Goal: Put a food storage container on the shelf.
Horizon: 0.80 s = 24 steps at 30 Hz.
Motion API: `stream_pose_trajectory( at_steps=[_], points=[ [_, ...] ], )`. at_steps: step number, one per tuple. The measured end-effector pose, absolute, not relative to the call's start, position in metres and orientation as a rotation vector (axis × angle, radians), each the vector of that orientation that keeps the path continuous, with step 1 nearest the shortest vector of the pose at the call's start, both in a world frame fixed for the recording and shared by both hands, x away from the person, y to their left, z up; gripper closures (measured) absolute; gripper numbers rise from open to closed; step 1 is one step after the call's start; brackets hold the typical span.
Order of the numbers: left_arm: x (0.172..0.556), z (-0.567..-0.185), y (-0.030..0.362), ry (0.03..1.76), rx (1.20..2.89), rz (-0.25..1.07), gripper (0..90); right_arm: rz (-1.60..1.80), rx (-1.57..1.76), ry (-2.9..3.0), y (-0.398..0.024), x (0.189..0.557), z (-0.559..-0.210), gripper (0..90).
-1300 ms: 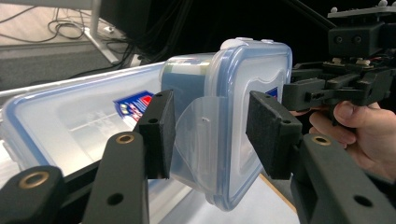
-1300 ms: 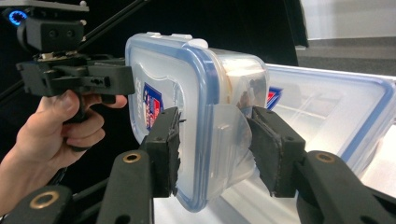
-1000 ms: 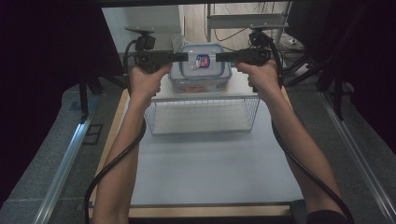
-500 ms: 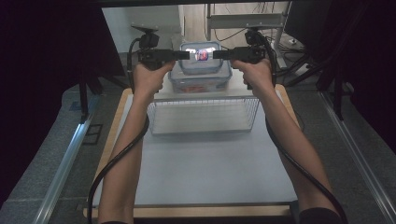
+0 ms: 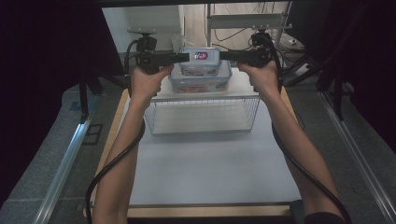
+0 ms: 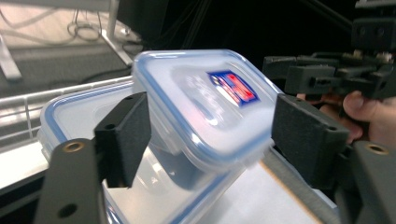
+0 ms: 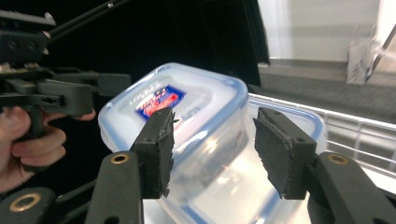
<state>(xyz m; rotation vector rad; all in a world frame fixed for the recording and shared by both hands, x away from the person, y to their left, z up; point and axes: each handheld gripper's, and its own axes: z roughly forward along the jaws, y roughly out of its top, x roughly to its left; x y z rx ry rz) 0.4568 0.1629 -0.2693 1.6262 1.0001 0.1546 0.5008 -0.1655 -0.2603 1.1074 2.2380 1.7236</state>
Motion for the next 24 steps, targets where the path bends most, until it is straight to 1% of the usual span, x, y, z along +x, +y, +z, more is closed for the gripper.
stream_pose_trajectory(
  at_steps=[3,5,8,13,15,20,24],
  points=[
    [0.447,-0.272,0.162,0.952,1.645,0.209,24.3,1.714,1.022,2.23,-0.171,0.49,-0.263,47.0],
    [0.441,-0.275,0.161,0.928,1.649,0.225,23.7,1.721,0.987,2.231,-0.174,0.482,-0.266,49.1],
    [0.431,-0.279,0.163,0.902,1.657,0.248,23.2,1.681,0.938,2.252,-0.174,0.47,-0.273,57.2],
    [0.413,-0.29,0.168,0.88,1.659,0.297,22.6,1.651,0.846,2.286,-0.169,0.454,-0.286,75.7],
    [0.407,-0.294,0.17,0.871,1.653,0.311,22.6,1.647,0.819,2.312,-0.163,0.452,-0.289,79.5],
    [0.396,-0.302,0.174,0.858,1.659,0.328,22.0,1.604,0.803,2.324,-0.146,0.456,-0.291,82.9],
    [0.388,-0.307,0.178,0.848,1.661,0.334,21.7,1.598,0.83,2.311,-0.144,0.461,-0.292,82.8]
  ],
)
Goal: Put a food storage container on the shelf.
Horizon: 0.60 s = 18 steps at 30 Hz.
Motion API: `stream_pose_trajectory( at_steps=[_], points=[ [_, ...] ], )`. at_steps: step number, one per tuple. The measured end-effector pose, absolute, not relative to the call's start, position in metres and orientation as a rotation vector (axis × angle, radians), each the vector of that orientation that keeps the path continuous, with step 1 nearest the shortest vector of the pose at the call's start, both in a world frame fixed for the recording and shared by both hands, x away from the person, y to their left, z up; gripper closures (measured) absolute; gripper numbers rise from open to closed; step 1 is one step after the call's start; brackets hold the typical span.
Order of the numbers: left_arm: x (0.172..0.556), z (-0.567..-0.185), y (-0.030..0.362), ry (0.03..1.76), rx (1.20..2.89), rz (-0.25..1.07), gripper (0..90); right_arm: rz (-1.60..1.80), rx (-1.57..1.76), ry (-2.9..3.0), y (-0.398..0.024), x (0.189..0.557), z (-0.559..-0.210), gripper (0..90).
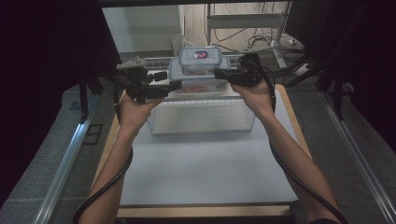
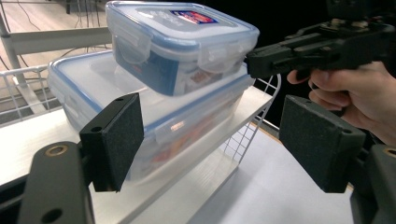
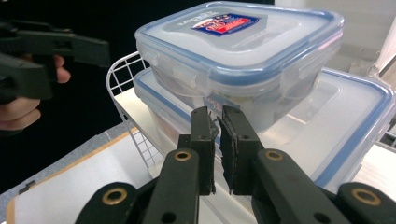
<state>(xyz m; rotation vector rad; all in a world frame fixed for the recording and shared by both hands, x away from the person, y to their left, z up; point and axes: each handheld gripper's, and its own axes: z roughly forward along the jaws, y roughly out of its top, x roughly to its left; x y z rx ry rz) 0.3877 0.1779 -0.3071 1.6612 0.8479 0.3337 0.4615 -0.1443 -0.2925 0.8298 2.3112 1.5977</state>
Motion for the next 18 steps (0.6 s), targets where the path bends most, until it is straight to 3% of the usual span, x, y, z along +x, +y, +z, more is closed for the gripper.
stream_pose_trajectory(
  at_steps=[6,18],
  points=[
    [0.357,-0.323,0.176,0.799,1.689,0.372,20.2,1.646,0.795,2.32,-0.153,0.438,-0.306,78.0],
    [0.289,-0.413,0.163,0.844,1.843,0.482,10.4,1.521,0.817,2.378,-0.2,0.356,-0.396,72.5]
  ],
)
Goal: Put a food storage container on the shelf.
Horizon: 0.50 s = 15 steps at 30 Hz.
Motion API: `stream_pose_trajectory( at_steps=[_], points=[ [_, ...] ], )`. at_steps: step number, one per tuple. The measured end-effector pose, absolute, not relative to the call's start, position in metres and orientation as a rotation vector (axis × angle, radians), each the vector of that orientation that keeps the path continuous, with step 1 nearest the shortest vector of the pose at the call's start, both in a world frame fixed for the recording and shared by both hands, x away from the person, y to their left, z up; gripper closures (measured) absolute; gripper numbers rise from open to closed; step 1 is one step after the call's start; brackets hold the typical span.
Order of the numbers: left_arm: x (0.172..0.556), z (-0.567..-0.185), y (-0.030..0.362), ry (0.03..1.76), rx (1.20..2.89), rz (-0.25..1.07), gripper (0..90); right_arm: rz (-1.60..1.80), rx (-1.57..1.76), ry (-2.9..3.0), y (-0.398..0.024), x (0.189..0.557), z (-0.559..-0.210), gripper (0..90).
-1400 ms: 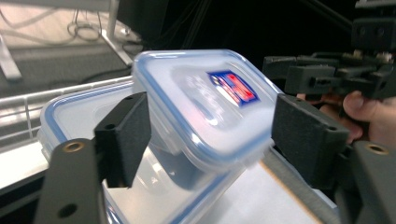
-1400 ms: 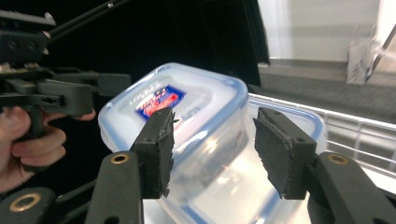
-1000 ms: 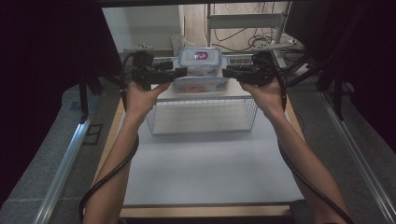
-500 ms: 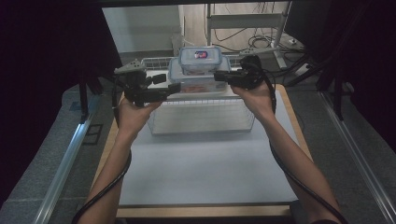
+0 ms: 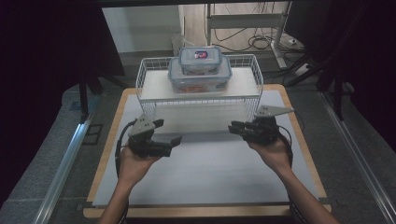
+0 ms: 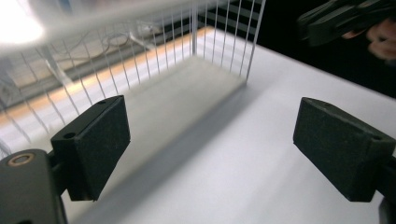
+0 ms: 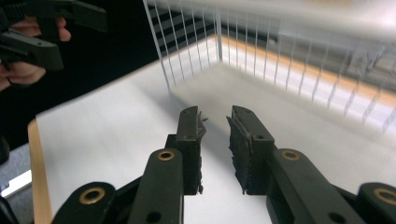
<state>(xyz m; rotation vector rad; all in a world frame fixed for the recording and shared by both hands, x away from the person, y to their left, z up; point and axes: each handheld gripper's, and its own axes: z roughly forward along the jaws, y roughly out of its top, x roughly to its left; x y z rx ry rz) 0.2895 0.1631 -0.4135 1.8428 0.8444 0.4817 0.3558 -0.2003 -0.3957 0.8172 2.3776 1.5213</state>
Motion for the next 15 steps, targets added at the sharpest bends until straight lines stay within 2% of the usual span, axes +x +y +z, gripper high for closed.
stream_pose_trajectory(
  at_steps=[2,10,15],
  points=[
    [0.282,-0.43,0.164,0.877,1.843,0.469,8.5,1.488,0.836,2.387,-0.209,0.347,-0.407,68.7],
    [0.26,-0.475,0.16,0.935,1.918,0.444,3.9,1.372,0.873,2.366,-0.23,0.319,-0.44,40.4],
    [0.241,-0.491,0.159,0.948,1.963,0.498,2.0,1.265,0.842,2.38,-0.234,0.308,-0.461,25.0]
  ],
)
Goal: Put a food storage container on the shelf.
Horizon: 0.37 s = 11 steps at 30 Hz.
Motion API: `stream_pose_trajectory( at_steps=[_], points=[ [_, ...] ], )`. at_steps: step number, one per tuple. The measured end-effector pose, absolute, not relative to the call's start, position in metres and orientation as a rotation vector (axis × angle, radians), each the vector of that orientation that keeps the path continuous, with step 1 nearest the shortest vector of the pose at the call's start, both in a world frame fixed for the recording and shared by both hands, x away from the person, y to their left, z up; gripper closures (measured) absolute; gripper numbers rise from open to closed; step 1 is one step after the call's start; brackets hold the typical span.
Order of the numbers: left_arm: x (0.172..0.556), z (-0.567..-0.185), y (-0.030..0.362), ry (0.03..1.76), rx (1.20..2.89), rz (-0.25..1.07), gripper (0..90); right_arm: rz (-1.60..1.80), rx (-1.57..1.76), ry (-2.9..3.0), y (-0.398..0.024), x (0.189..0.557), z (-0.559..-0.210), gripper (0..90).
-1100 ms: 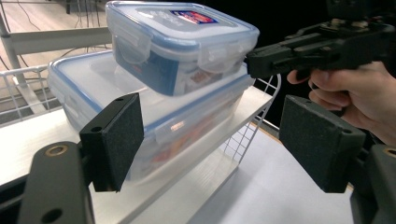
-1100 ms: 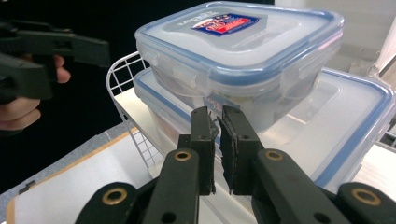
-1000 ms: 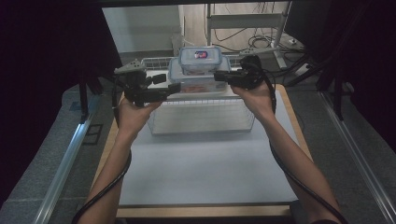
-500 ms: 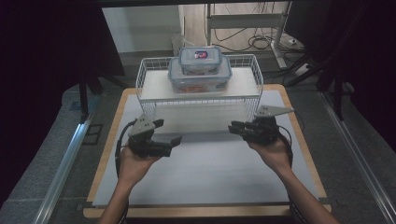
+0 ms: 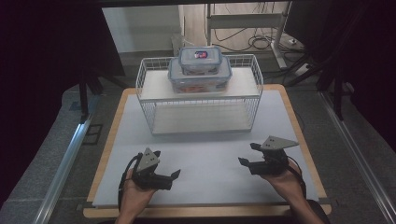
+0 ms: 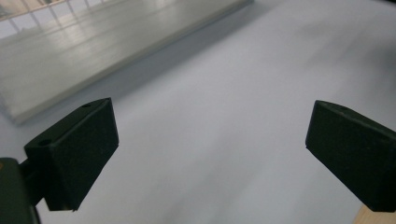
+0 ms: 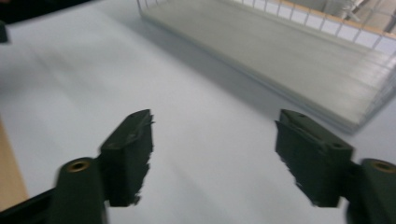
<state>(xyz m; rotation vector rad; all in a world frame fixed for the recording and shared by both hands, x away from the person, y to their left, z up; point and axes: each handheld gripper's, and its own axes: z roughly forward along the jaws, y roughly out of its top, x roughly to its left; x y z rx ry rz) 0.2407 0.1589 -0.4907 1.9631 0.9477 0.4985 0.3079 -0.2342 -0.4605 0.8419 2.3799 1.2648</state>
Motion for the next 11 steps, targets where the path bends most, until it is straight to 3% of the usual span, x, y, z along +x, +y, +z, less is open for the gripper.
stream_pose_trajectory(
  at_steps=[11],
  points=[
    [0.231,-0.515,0.164,0.971,2.048,0.559,1.4,1.153,0.845,2.421,-0.241,0.309,-0.491,19.9]
  ],
)
